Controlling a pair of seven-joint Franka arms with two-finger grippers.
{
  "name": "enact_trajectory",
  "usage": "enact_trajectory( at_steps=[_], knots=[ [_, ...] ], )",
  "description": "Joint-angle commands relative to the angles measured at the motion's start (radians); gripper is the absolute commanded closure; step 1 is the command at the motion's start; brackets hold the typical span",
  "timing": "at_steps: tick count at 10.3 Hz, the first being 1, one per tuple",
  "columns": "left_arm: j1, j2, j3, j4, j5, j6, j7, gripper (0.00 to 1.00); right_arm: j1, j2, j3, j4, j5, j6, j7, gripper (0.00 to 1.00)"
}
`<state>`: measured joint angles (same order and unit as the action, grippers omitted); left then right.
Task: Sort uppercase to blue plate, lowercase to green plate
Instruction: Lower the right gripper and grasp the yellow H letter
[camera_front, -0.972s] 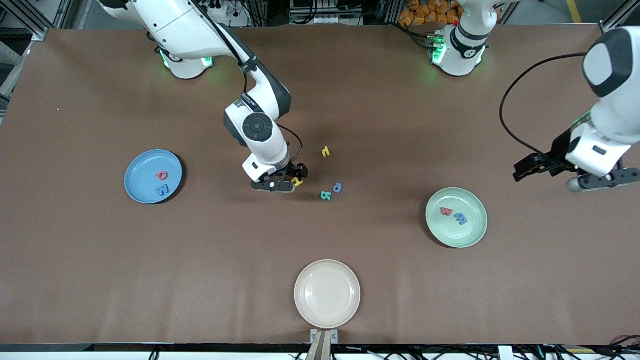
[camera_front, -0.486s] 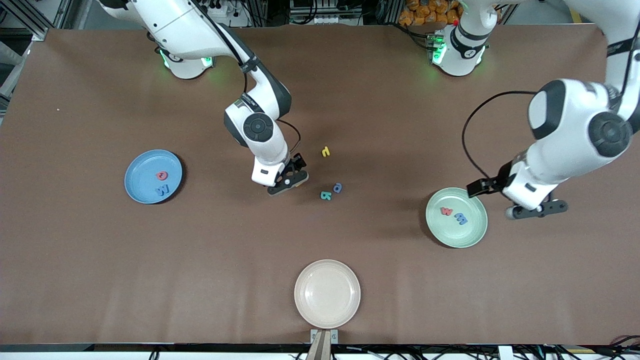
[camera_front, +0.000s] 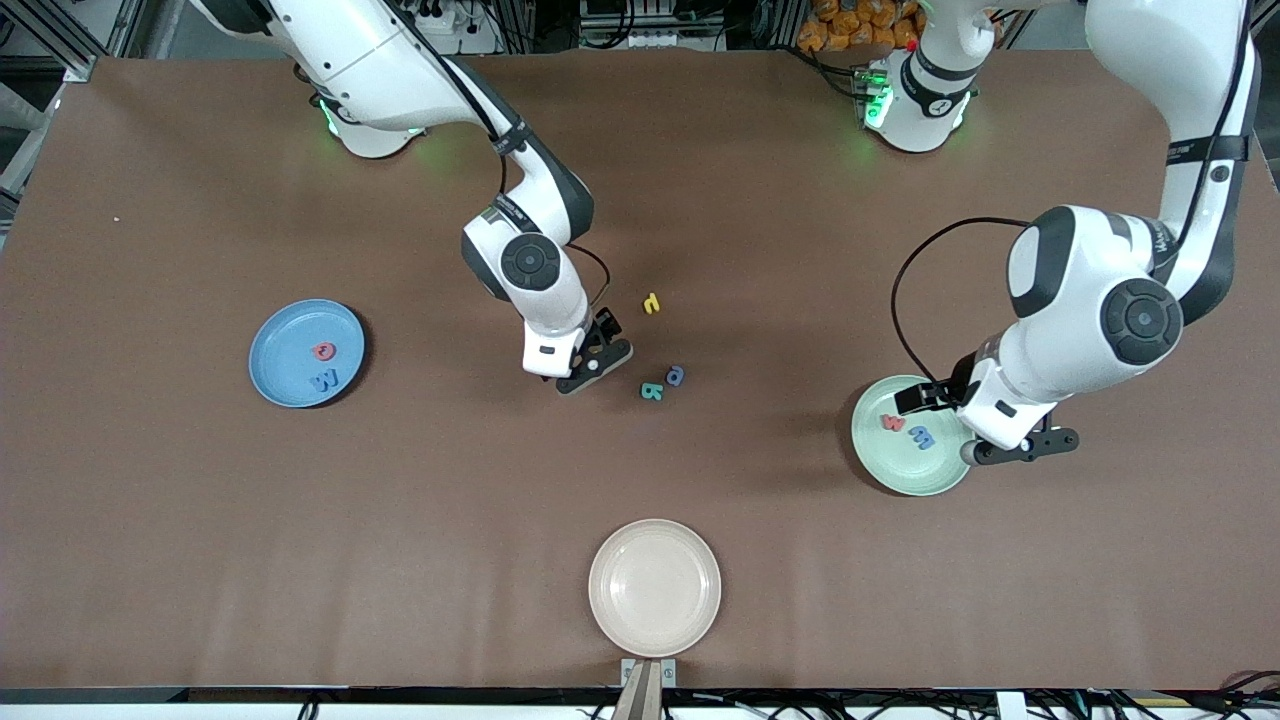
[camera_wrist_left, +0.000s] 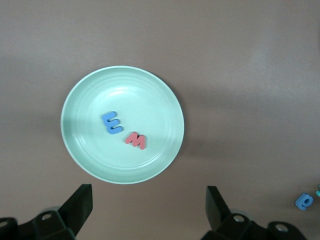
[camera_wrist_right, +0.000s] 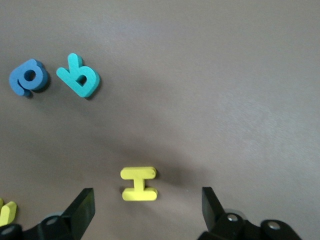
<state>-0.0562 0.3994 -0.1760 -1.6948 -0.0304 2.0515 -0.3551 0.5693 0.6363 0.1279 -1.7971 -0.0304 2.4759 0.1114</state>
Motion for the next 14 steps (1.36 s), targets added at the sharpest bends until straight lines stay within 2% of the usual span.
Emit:
enact_trajectory(
  at_steps=[1, 5, 14],
  knots=[
    [-0.02, 0.033, 0.003, 0.024, 0.024, 0.035, -0.051, 0.0, 0.007, 0.026, -0.002, 0.038, -0.002, -0.003, 0.007, 0.1],
    [-0.024, 0.049, 0.001, 0.024, 0.015, 0.045, -0.053, 0.0, 0.026, 0.048, -0.004, 0.036, -0.003, 0.026, 0.059, 0.16],
    [-0.039, 0.062, 0.003, 0.023, 0.012, 0.053, -0.054, 0.0, 0.031, 0.059, -0.011, 0.028, -0.016, 0.047, 0.042, 0.26]
  ],
)
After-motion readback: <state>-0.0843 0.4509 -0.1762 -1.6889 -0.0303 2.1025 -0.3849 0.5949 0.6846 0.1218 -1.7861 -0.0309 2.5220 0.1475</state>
